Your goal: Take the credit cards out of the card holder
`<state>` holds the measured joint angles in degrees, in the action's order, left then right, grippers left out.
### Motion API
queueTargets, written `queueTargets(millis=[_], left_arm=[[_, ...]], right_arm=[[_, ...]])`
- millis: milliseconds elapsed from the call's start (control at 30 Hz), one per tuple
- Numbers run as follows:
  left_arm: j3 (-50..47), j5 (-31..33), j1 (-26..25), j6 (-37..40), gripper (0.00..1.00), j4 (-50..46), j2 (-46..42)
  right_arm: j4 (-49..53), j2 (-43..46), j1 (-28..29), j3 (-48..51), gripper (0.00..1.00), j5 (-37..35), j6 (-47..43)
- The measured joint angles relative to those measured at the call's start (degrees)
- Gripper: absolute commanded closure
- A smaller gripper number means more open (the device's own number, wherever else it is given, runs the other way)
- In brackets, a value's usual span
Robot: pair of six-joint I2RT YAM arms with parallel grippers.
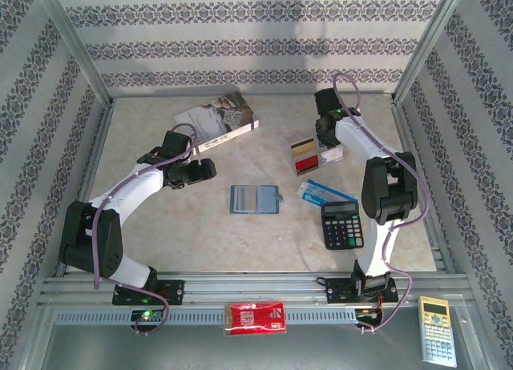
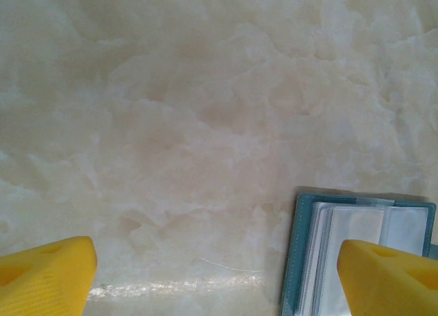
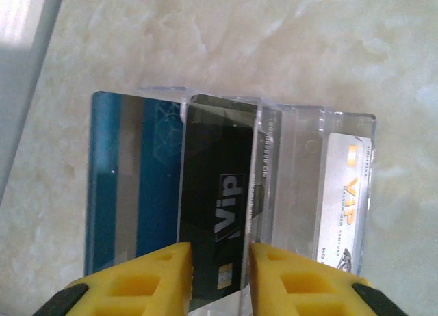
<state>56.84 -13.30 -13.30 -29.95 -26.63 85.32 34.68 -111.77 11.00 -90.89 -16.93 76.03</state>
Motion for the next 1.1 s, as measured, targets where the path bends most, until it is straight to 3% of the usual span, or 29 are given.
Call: queueTargets(millis=[467,633,900,1100], left_arm=[[0.00,-0.52,0.31,0.00,0.09,0.00,0.00],[0.00,-2.10,0.31,-0.07,0.09,0.02,0.00],[-0.52,-3.26,0.37,-1.46,0.05,0.28,-0.11],[-4.87,-3.61,2.32,-2.89,0.00,0.87,-2.67]], right_arm=[[-0.57,-0.11,0.07,-1.25,0.69,0.17,-6.23],[-0.46,3.23,1.29,0.07,0.56,-1.22,-11.19],[-0.83,14.95,8.96,7.91,0.35,2.19,-26.73],[-1.01,16.74,17.88,14.25,0.31,8.17,-35.87]])
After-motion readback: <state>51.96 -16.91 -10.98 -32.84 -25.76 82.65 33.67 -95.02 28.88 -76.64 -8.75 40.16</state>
